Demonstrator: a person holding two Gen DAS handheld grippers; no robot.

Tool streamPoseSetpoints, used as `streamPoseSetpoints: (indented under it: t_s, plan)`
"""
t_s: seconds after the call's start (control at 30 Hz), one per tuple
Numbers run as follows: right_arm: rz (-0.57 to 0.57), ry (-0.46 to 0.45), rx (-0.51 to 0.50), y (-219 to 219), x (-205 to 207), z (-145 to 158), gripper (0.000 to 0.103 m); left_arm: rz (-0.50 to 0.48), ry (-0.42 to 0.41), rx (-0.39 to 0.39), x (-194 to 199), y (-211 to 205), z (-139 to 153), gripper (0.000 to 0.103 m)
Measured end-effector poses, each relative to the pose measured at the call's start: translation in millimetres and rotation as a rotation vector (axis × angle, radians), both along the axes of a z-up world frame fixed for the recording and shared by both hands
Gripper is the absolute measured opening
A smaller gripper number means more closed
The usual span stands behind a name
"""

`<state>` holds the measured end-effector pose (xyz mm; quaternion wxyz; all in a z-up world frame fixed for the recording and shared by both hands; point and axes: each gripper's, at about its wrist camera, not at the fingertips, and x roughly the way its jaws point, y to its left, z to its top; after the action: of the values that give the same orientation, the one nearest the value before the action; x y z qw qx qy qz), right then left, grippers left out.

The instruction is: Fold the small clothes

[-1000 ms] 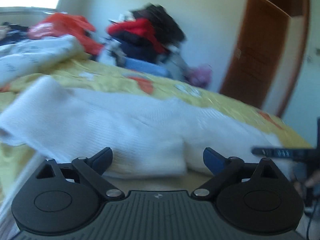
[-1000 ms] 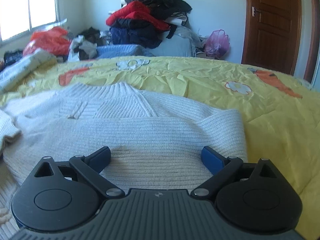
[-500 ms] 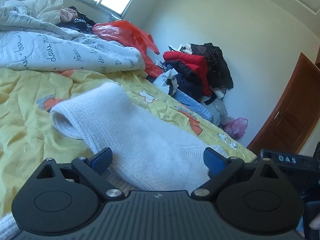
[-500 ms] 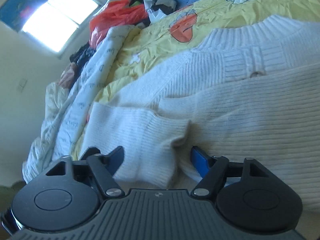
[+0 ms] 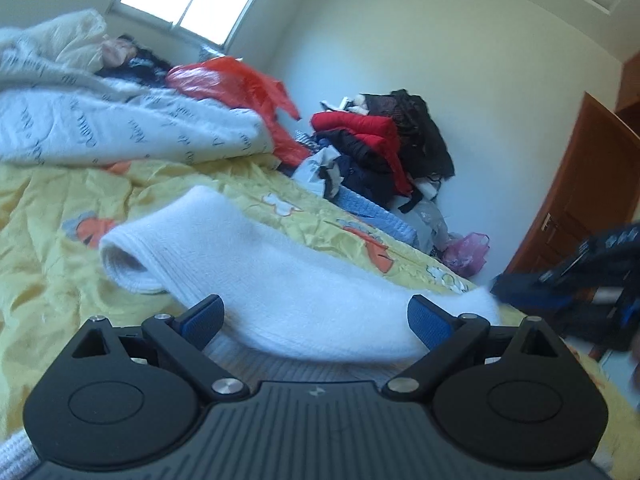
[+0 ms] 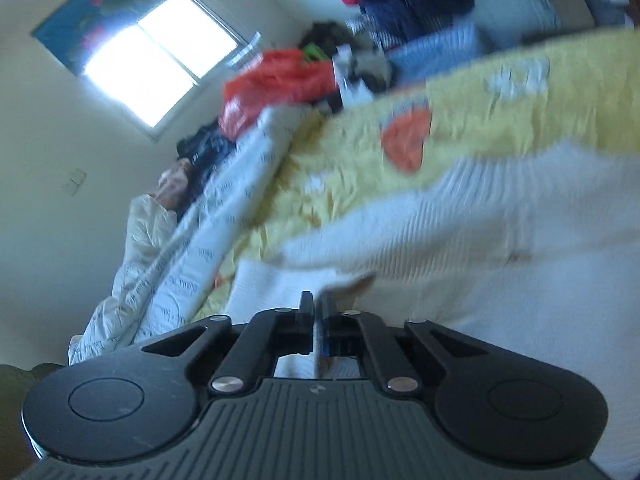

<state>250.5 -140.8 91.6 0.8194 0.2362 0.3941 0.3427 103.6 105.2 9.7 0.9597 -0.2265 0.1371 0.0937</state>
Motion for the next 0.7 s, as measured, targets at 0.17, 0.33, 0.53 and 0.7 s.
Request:
streamPoseSetpoints:
  t_s: [0.17, 0.33, 0.53, 0.7]
  plan:
    - [-0.119, -0.007, -0.009, -76.5, 8.2, 11.6, 0.002, -0.016, -0.005, 0.024, -0.8, -4.6, 1.0, 0.099]
    - [-0.17, 0.167, 0.049, -105.6, 7.3, -34.3, 0.055, -0.004, 0.012, -0.009, 1.1, -1.9, -0.9, 0.099]
    - [-0.063, 0.276, 0.159, -37.5, 11.2, -81.3, 0.06, 0.004, 0.032, -0.007, 2.5, -2.1, -2.1, 0.099]
    - [-0.023, 0.328, 0.146, 16.3, 20.3, -97.8, 0.061, 0.006, 0.035, -0.009, 2.7, -1.8, -1.7, 0.1]
